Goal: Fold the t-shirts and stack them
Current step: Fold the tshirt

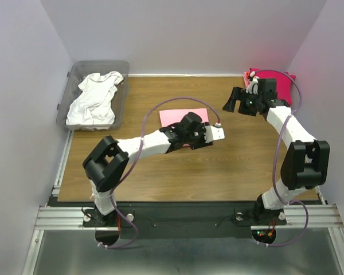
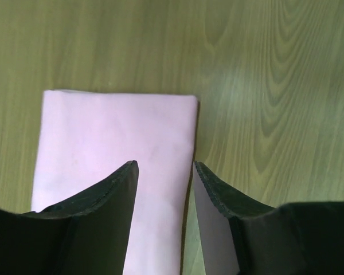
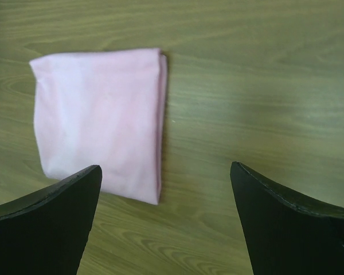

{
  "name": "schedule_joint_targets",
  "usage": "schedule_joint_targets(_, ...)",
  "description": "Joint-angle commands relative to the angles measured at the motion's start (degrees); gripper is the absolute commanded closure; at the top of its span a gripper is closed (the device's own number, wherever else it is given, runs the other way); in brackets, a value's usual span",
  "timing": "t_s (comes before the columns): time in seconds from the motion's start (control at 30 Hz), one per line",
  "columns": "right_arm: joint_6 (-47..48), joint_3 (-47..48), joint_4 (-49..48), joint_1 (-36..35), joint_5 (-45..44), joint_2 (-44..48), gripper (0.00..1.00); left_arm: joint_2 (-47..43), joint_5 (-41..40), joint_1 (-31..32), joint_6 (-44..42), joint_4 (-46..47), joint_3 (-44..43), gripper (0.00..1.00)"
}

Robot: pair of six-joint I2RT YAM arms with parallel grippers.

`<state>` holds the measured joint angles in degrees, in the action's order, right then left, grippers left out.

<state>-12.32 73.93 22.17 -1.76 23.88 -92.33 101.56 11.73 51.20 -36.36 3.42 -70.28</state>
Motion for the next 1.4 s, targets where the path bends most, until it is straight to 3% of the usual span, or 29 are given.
schedule_joint_targets(0.0, -1.7, -1.2, 0.3, 1.1, -1.5, -0.9, 0.00, 2.6, -7.2, 1.9, -7.1, 0.5, -1.9, 0.47)
schedule_joint_targets(0.37, -5.1, -4.9, 0.5, 1.5, 2.8, -4.6, 0.00, 12.3, -6.2, 3.7, -8.8, 0.3, -7.3, 0.50)
schedule_joint_targets(0.57, -9.7, -8.2, -2.1, 1.5, 6.7, -6.4, 0.01, 15.8, -6.5, 3.7, -8.6, 0.8, -8.8, 0.57)
schedule_joint_targets(0.87, -21.2, -18.0, -15.8, 1.5, 14.7, -8.5, 0.01, 13.8, 0.5, 0.5, -2.8, 1.3, -10.9, 1.00)
schedule_joint_targets(1.17, -36.0, -28.5, -39.4, -0.1, 16.2, -9.4, 0.06, 10.8, 6.8, -1.8, 2.3, 0.8, -12.1, 1.00)
schedule_joint_targets(1.37, -40.7, -29.2, -43.0, -3.1, 11.7, -12.2, 0.16, 10.5, 8.9, -2.2, 4.0, 0.6, -14.0, 1.00)
